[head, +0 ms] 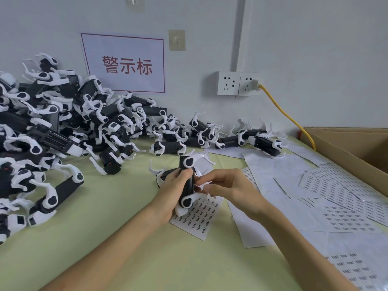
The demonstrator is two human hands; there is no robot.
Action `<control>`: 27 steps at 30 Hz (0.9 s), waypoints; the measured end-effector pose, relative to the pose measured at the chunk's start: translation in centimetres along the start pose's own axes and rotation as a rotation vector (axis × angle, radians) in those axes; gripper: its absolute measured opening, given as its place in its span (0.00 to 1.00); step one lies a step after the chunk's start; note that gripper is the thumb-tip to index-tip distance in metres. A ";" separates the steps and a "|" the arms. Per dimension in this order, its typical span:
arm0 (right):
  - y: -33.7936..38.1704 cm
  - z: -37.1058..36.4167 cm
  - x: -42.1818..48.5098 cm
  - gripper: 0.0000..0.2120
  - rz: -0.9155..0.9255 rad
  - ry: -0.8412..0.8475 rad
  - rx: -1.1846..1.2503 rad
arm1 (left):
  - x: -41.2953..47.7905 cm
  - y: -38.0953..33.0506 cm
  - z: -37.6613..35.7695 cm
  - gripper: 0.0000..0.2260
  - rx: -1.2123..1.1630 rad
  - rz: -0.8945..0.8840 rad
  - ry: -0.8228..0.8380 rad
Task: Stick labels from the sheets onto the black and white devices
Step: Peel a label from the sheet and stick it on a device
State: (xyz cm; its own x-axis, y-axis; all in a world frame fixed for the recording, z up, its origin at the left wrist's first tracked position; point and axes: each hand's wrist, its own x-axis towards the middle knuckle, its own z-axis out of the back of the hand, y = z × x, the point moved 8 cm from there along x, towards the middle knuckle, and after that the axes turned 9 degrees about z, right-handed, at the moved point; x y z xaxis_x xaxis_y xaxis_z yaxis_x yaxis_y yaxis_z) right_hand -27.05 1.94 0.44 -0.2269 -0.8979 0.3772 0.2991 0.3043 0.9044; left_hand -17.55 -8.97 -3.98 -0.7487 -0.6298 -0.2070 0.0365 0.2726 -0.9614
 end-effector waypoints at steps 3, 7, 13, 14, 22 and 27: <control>0.1 0.1 -0.1 0.06 0.002 0.003 0.006 | 0.1 0.3 -0.2 0.18 -0.050 0.023 0.037; 0.1 0.1 0.0 0.06 0.009 0.003 -0.003 | 0.0 0.2 -0.3 0.20 -0.057 0.041 0.048; 0.6 0.4 0.0 0.07 0.026 0.013 -0.001 | 0.0 0.1 -0.2 0.04 0.065 -0.021 0.001; 0.7 0.4 0.0 0.07 0.030 0.016 -0.003 | -0.1 0.0 -0.2 0.05 0.067 -0.031 0.000; 1.1 2.3 0.2 0.05 0.037 -0.123 -0.045 | -1.3 -1.1 -1.9 0.34 -0.182 0.022 0.149; 1.1 2.8 0.2 0.05 0.042 -0.177 -0.031 | -1.7 -1.3 -2.1 0.36 -0.167 -0.004 0.151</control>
State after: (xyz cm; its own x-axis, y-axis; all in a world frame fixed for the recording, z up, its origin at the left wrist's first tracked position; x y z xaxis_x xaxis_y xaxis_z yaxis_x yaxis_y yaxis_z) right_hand -29.38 2.99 2.13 -0.3724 -0.8140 0.4458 0.3394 0.3276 0.8818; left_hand -17.68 -6.69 -1.98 -0.8396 -0.5186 -0.1614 -0.0677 0.3949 -0.9162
